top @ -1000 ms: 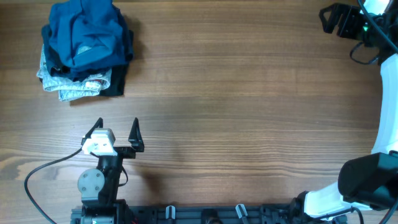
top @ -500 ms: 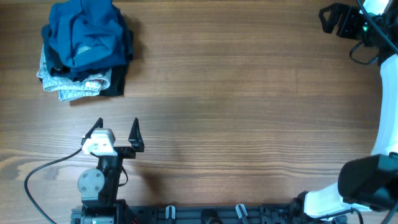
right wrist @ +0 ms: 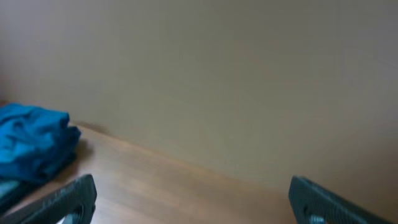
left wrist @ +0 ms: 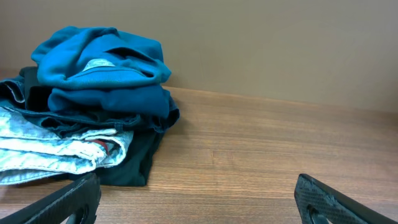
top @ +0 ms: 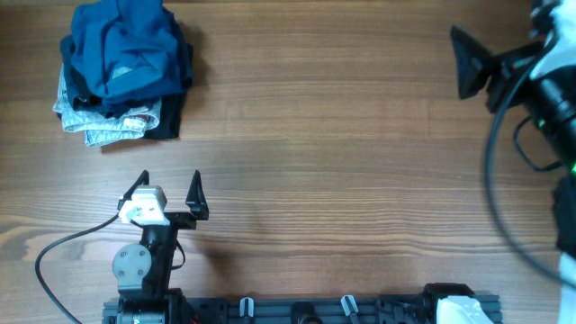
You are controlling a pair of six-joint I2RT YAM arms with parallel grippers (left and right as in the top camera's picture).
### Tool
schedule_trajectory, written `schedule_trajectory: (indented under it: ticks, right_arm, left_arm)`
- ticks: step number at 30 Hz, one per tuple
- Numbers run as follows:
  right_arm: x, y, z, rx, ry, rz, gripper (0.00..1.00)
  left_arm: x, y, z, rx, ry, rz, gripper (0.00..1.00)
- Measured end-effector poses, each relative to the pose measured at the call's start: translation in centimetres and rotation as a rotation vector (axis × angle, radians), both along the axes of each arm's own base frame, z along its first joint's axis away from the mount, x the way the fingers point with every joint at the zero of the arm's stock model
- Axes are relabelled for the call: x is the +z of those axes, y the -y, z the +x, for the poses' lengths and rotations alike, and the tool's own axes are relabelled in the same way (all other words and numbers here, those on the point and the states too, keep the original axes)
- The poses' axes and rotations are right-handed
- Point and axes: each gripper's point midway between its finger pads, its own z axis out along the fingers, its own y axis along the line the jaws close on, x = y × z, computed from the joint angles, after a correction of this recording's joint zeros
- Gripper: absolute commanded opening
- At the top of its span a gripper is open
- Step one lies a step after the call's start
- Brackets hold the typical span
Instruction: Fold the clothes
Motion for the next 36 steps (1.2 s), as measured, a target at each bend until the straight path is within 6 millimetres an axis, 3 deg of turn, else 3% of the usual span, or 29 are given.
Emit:
schedule_trajectory:
  ticks: [5,6,12,16,23,36]
  right_arm:
    - [-1.6,-0.7,0.6,0.027,0.246,-0.080,1.00]
    - [-3.5,-0.9,0.4,0.039,0.268,-0.090,1.00]
    - [-9.0,-1.6,-2.4,0.078,0.394,-0.103,1.00]
    - [-13.7,-1.8,-5.2,0.089,0.403,-0.103,1.00]
    - [-21.3,-1.8,-7.8,0.092,0.384,-0.063,1.00]
    - [-27.4,-0.7,-7.5,0.032,0.264,0.111,1.00]
  left_arm:
    - [0.0,0.0,0.0,0.000,0.000,0.000,1.00]
    - [0.0,0.0,0.0,0.000,0.000,0.000,1.00]
    - [0.0,0.0,0.0,0.000,0.000,0.000,1.00]
    - [0.0,0.0,0.0,0.000,0.000,0.000,1.00]
    - [0.0,0.0,0.0,0.000,0.000,0.000,1.00]
    - [0.0,0.0,0.0,0.000,0.001,0.000,1.00]
